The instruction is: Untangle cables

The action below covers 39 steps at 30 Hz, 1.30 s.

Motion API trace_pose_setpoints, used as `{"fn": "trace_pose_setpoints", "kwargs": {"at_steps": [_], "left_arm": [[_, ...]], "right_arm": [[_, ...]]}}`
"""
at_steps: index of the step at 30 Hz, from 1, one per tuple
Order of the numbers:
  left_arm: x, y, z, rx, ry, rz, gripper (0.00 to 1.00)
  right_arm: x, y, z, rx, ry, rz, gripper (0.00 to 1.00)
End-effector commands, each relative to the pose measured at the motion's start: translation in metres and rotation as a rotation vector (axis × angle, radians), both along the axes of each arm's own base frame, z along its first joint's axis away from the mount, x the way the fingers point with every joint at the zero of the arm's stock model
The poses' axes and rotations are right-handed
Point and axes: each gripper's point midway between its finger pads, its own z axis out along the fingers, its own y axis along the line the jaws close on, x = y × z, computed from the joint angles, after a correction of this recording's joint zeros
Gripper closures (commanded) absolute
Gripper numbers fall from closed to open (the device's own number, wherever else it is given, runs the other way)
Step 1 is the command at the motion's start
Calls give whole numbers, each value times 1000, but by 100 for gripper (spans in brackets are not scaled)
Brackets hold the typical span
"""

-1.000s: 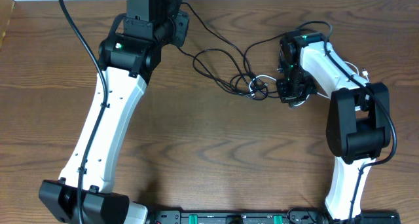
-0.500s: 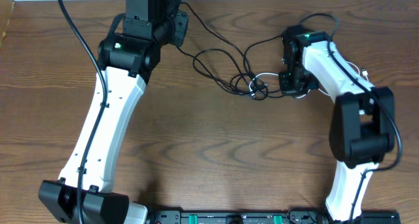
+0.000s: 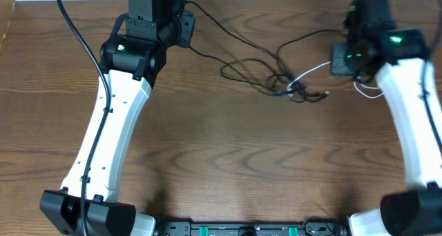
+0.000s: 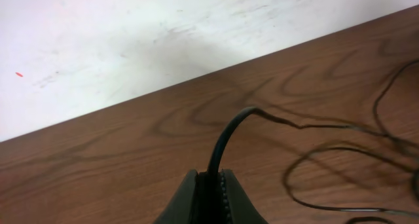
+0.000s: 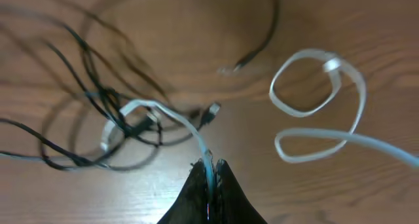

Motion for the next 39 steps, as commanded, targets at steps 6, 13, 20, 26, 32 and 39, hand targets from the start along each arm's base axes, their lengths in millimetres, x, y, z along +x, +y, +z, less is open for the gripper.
{"fn": "trace_pose_setpoints", "kwargs": {"at_steps": [6, 13, 20, 26, 32, 39], "left_arm": [[0, 3, 5, 11, -15, -3, 93], [0, 2, 2, 10, -12, -6, 93], [-1, -2, 2, -3, -10, -25, 93], [-1, -2, 1, -3, -9, -25, 93], [-1, -2, 1, -3, -9, -25, 93], [-1, -2, 1, -2, -9, -25, 92]], "right_arm": [[-25, -50, 93, -29, -189, -113, 98], [-37, -58, 115, -22, -211, -120, 99], [-26, -32, 77, 46, -97, -22, 99], [-15, -1, 26, 115, 53, 78, 68], [-7, 42, -20, 115, 186, 198, 57], [2, 67, -89, 102, 371, 243, 55]]}}
